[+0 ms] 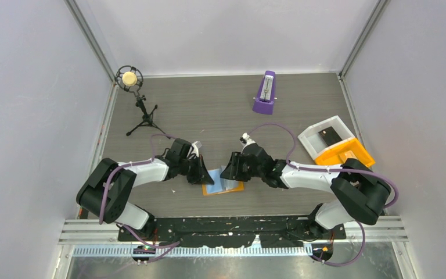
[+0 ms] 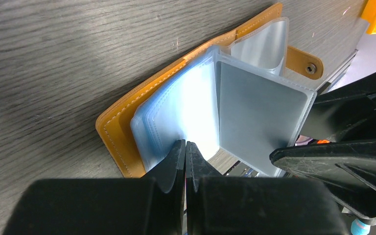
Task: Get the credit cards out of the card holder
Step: Remove the credit card from the card holder.
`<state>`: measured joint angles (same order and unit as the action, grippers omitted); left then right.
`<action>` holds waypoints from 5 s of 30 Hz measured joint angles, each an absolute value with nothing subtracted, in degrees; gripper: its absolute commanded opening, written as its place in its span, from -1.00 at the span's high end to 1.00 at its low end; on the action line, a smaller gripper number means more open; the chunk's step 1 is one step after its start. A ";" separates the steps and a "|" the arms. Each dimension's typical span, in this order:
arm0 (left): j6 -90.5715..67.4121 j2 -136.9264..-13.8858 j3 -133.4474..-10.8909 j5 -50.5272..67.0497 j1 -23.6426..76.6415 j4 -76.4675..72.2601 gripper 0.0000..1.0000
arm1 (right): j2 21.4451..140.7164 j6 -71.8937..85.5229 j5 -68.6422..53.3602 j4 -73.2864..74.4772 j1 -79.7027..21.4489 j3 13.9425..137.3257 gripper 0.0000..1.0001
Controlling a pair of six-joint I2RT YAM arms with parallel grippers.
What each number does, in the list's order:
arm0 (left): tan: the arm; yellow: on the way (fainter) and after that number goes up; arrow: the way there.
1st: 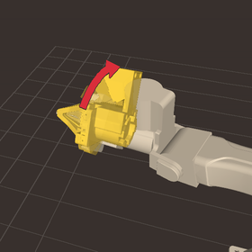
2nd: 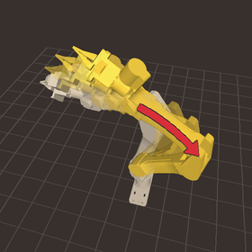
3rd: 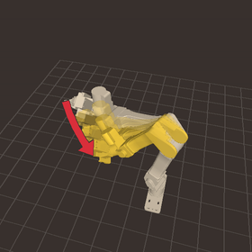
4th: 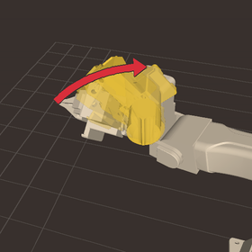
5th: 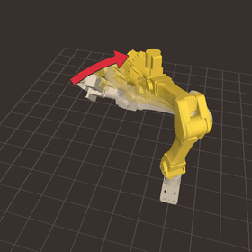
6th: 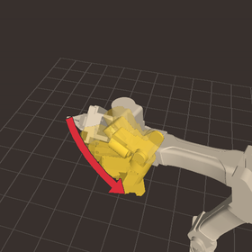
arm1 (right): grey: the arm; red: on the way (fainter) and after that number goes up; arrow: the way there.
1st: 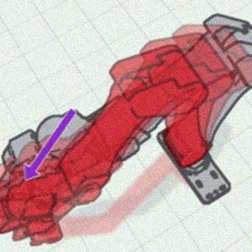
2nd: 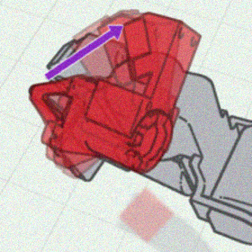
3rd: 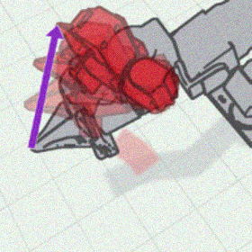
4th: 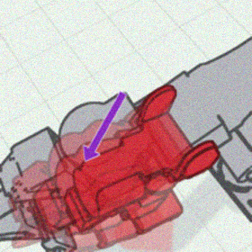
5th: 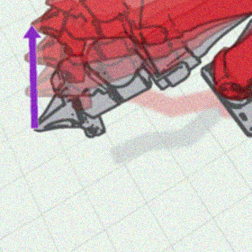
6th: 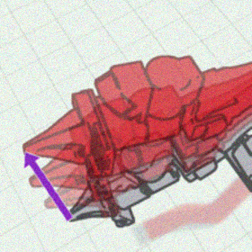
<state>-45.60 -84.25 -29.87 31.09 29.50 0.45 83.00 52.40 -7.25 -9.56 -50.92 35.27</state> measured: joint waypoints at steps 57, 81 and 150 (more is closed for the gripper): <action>-39.81 -70.35 -35.11 18.04 29.28 24.60 0.19 | 88.66 51.77 -4.97 -7.33 -54.17 41.95 0.09; -40.69 -76.40 -29.54 22.52 29.21 13.04 0.79 | 93.78 52.23 -3.90 -6.94 -54.17 43.62 0.09; -43.57 -74.43 -31.09 24.27 29.21 10.98 0.92 | 93.06 49.63 -1.39 -1.21 -54.17 44.84 0.10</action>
<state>-43.57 -74.43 -31.09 24.27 29.21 10.98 93.06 49.63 -1.39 -1.21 -54.17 44.84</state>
